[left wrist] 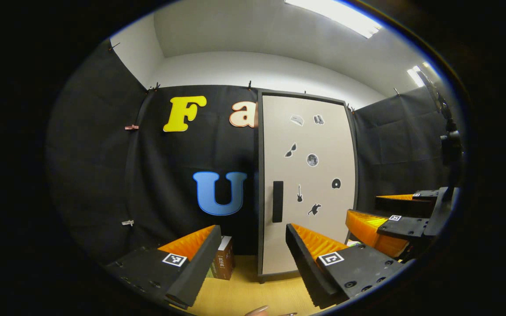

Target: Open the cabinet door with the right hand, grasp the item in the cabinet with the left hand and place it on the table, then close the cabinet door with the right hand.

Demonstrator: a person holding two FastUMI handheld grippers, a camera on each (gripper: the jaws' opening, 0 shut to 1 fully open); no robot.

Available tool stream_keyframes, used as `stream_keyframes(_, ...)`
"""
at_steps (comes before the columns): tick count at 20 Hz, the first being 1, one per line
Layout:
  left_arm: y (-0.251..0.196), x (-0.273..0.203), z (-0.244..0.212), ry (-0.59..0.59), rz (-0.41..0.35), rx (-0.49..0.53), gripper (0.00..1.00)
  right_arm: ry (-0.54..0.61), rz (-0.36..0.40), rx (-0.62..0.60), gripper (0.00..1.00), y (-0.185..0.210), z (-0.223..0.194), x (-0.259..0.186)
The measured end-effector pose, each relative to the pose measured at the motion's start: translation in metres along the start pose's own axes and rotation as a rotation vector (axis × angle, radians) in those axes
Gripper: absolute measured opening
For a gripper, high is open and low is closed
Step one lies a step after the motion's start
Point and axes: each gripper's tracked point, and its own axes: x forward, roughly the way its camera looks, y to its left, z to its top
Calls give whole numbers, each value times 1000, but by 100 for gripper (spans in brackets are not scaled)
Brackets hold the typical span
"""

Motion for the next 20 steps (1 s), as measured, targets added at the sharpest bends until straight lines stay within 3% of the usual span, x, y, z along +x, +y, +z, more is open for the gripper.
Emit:
stream_keyframes(10, 34, 19, -8, 2, 121, -33, 93, -43, 106, 20, 93, 50, -8, 102)
stream_keyframes(18, 56, 21, -14, 31, 169, -8, 94, -13, 38, 0, 91, 56, -32, 181)
stream_keyframes(20, 63, 22, -18, 47, 184, -6, 94, -11, -4, -17, 83, 48, -38, 196)
